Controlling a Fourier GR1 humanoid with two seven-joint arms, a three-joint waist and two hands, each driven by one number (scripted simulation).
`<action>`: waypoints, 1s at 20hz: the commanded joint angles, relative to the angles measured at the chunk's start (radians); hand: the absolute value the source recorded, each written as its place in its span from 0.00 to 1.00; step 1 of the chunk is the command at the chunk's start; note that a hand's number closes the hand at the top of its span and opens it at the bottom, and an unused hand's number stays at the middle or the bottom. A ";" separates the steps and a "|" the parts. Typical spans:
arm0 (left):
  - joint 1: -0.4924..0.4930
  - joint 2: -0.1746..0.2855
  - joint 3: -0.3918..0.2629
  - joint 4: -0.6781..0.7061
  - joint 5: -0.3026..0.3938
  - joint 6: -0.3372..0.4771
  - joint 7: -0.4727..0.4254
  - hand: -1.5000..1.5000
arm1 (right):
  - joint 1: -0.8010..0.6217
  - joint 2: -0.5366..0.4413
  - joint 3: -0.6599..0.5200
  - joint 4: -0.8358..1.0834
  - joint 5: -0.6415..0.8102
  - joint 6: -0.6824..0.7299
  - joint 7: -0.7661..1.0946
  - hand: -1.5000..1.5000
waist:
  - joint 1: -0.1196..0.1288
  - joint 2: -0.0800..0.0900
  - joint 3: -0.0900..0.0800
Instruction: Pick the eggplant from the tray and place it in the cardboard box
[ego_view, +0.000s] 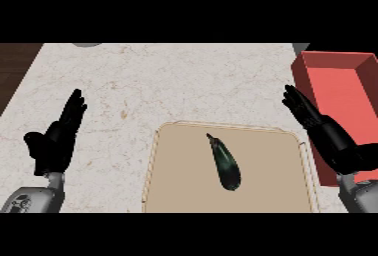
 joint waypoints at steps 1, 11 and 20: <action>-0.022 0.035 0.010 0.048 -0.039 -0.014 -0.006 0.50 | 0.031 0.068 0.003 0.050 0.077 -0.064 -0.089 0.00 | -0.016 -0.027 -0.031; 0.096 0.092 -0.052 0.061 -0.111 -0.053 -0.063 0.50 | 0.453 0.195 -0.334 0.059 0.145 -0.446 -0.682 0.00 | -0.107 -0.038 -0.026; 0.045 0.075 -0.082 0.082 -0.148 -0.064 -0.059 0.50 | 0.824 0.128 -0.125 -0.192 0.593 -0.655 -0.690 0.00 | -0.050 -0.032 -0.037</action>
